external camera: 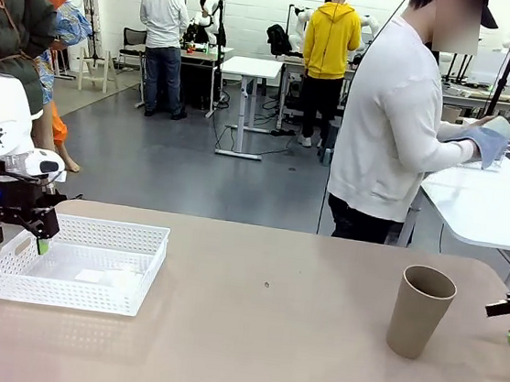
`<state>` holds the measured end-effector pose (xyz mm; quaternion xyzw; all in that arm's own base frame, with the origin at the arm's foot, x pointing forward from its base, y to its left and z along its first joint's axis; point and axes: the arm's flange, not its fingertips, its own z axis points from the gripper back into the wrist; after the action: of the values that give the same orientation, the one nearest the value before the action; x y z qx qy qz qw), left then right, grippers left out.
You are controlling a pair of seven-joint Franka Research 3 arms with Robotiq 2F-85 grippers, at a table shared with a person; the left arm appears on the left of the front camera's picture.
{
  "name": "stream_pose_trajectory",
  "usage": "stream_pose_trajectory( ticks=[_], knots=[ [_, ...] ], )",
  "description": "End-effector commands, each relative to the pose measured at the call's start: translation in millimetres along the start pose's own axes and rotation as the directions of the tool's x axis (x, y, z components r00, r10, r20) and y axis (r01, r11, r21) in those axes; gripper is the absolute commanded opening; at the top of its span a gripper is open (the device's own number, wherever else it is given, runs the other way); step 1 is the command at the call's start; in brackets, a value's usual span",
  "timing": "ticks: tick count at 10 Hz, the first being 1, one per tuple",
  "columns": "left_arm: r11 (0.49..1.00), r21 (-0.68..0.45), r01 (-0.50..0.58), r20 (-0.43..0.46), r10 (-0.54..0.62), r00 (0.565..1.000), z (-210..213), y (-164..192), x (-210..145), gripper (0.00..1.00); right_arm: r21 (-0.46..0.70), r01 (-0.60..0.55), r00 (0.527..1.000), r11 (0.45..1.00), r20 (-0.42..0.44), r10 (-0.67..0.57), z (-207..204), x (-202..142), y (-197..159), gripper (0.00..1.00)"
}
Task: Clean and organize the cups into the basket.
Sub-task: Pick up the Organizing basket and move it to the center of the table, then pick up the Reusable plastic cup from the right side of the table and place it inside the Organizing basket.
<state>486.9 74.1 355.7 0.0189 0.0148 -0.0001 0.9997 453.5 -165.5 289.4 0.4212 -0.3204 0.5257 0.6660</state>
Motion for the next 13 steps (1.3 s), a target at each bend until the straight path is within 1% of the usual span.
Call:
stream_pose_trajectory(
  ticks=[1, 2, 4, 7, 11, 13],
  knots=[
    [1.0, -0.027, 0.008, -0.005, -0.008, 1.0, 5, 5, 0, 1.0, 0.002, -0.128, 0.991, 0.992, -0.038, 0.128, -18, -1, 1, 1.0],
    [1.0, -0.027, 0.001, 0.01, 0.0, 1.0, 7, 4, -1, 1.0, 0.001, -0.159, 0.987, 0.987, -0.034, 0.158, -24, 1, 2, 1.0],
    [1.0, -0.022, -0.015, 0.041, 0.016, 0.999, 8, 5, 3, 1.0, 0.017, -0.181, 0.983, 0.983, -0.035, 0.181, -35, -1, 0, 1.0],
    [0.999, -0.029, -0.029, 0.025, 0.03, 0.999, 3, 9, 13, 1.0, 0.023, -0.212, 0.977, 0.977, -0.02, 0.212, -49, 3, -5, 1.0],
    [0.999, -0.027, -0.039, 0.031, 0.04, 0.999, 0, 9, 15, 1.0, 0.027, -0.183, 0.983, 0.983, 0.024, 0.182, -75, 19, -26, 1.0],
    [0.999, -0.04, -0.034, 0.027, 0.035, 0.999, -1, 8, 13, 1.0, 0.013, -0.173, 0.985, 0.985, -0.001, 0.173, -90, 26, -37, 1.0]
  ],
)
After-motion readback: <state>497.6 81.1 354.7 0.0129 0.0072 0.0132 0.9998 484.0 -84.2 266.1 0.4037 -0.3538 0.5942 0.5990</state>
